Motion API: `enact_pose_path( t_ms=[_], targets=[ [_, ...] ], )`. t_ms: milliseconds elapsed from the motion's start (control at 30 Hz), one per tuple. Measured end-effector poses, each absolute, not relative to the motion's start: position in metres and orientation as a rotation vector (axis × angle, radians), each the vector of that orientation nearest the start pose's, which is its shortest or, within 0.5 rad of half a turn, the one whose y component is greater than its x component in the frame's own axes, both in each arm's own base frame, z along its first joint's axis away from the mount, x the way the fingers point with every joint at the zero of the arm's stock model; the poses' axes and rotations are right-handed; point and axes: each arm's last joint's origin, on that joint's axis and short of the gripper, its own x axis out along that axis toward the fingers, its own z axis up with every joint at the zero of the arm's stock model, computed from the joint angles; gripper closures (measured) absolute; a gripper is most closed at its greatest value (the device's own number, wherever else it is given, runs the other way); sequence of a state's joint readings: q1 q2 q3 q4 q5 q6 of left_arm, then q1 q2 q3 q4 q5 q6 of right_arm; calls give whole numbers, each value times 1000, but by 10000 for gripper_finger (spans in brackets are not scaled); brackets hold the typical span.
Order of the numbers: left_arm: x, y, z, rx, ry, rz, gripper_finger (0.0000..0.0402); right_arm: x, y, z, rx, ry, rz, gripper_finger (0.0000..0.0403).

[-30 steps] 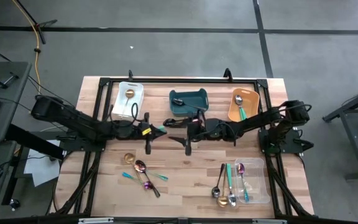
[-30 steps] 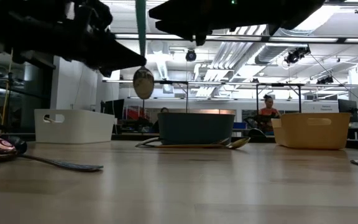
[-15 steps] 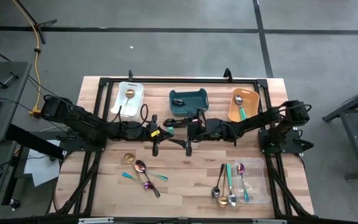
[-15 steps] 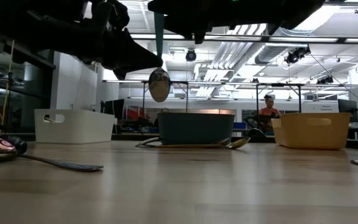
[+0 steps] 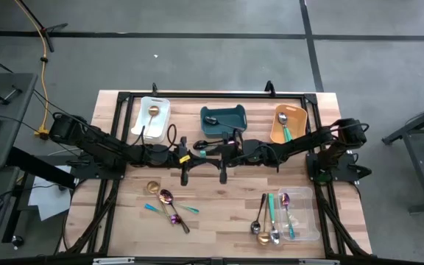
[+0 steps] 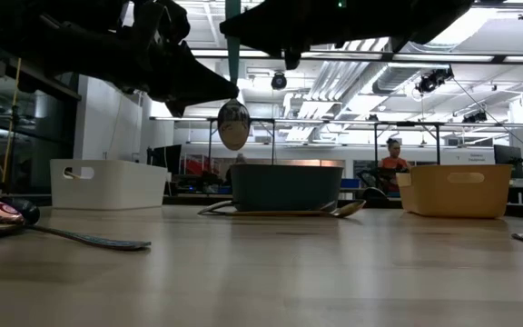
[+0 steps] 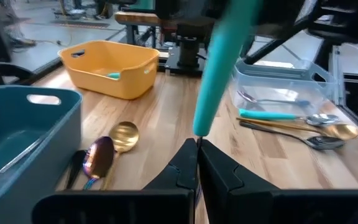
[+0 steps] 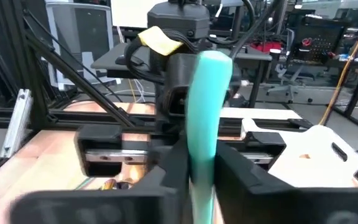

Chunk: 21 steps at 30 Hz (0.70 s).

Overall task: Sort silverware by color (type)
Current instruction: Put the light green spoon into the orange bin

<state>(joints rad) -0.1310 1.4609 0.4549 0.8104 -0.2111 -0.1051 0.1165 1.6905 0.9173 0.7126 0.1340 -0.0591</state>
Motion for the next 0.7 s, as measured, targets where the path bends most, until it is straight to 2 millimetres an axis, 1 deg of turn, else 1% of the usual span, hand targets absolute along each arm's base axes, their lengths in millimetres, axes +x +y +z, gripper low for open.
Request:
enact_pose_path(
  t_ms=[33, 200, 400, 567, 700],
  targets=[
    [266, -29, 172, -71, 189, 90, 401, 363, 39, 231, -67, 62, -14, 366],
    [266, -29, 173, -70, 185, 84, 393, 359, 38, 236, -58, 83, -21, 362],
    [262, -28, 177, -48, 200, 95, 360, 350, 36, 241, -73, 178, -78, 363],
    [249, -26, 192, -34, 226, 101, 321, 340, 36, 243, -96, 267, -145, 363],
    [233, -24, 209, -32, 231, 104, 298, 333, 37, 243, -126, 327, -226, 363]
  ],
)
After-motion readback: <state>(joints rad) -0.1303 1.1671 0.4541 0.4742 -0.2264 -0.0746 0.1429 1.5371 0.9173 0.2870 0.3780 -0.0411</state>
